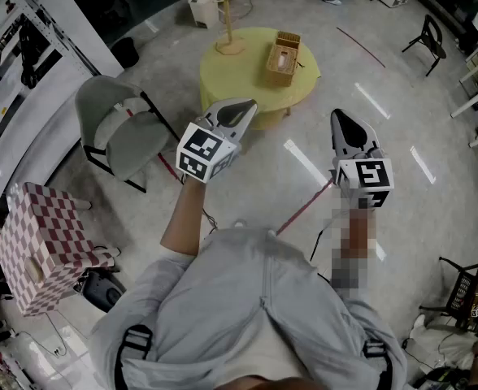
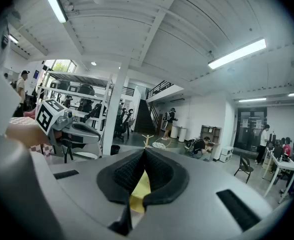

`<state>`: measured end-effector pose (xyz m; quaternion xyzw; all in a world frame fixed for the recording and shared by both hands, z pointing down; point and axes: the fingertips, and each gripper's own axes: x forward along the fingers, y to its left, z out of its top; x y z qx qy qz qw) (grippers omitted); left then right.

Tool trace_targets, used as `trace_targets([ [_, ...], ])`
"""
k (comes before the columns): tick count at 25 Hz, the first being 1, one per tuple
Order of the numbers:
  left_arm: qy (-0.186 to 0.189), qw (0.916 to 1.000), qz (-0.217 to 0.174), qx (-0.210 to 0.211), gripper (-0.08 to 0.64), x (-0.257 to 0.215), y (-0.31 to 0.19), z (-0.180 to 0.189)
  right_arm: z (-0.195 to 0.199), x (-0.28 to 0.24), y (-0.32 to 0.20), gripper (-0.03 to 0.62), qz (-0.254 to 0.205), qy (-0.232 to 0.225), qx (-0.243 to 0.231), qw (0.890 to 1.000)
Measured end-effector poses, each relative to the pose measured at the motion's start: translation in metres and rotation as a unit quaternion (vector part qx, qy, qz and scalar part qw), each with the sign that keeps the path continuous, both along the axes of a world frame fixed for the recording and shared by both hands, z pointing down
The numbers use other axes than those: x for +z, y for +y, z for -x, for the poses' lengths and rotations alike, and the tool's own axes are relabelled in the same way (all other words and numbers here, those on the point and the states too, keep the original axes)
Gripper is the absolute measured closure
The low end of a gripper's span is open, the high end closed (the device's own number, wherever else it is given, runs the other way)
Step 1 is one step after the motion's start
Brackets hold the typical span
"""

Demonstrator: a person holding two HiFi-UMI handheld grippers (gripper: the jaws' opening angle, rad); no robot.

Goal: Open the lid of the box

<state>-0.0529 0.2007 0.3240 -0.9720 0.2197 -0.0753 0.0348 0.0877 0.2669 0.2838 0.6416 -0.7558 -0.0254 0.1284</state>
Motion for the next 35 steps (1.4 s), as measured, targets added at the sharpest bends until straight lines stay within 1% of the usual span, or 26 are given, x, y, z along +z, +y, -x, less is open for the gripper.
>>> trace_targets([
  [6,-0.005,1.0000,-0.005,-0.005,0.531,0.000,-0.006,-0.008,-0.011,0.003,-0.005,0.569,0.000,-0.006,0.008,1.000],
  [12,-0.010,0.9998,-0.004,-0.017,0.531,0.006,-0.006,-0.023,-0.025,0.008,-0.006,0.569,0.002,-0.025,-0.010,1.000],
  [18,-0.017,0.9992,0.003,-0.035,0.531,0.015,-0.002,-0.036,-0.041,0.017,-0.005,0.569,0.016,-0.053,-0.027,0.998],
  [23,-0.028,0.9987,0.016,-0.041,0.531,0.027,-0.006,-0.047,-0.056,0.022,-0.010,0.569,0.018,-0.051,-0.025,0.998],
  [27,-0.026,0.9985,0.019,-0.044,0.531,0.028,-0.024,-0.057,-0.066,0.022,-0.027,0.569,0.012,-0.045,-0.019,0.999],
  [30,-0.028,0.9986,0.022,-0.041,0.531,0.033,-0.040,-0.065,-0.073,0.029,-0.045,0.569,0.017,-0.043,-0.016,0.999],
  [33,-0.024,0.9986,0.025,-0.039,0.531,0.038,-0.067,-0.071,-0.077,0.035,-0.070,0.569,0.019,-0.045,-0.019,0.999],
  [35,-0.023,0.9987,0.025,-0.038,0.531,0.040,-0.091,-0.077,-0.079,0.038,-0.092,0.569,0.023,-0.046,-0.030,0.998],
])
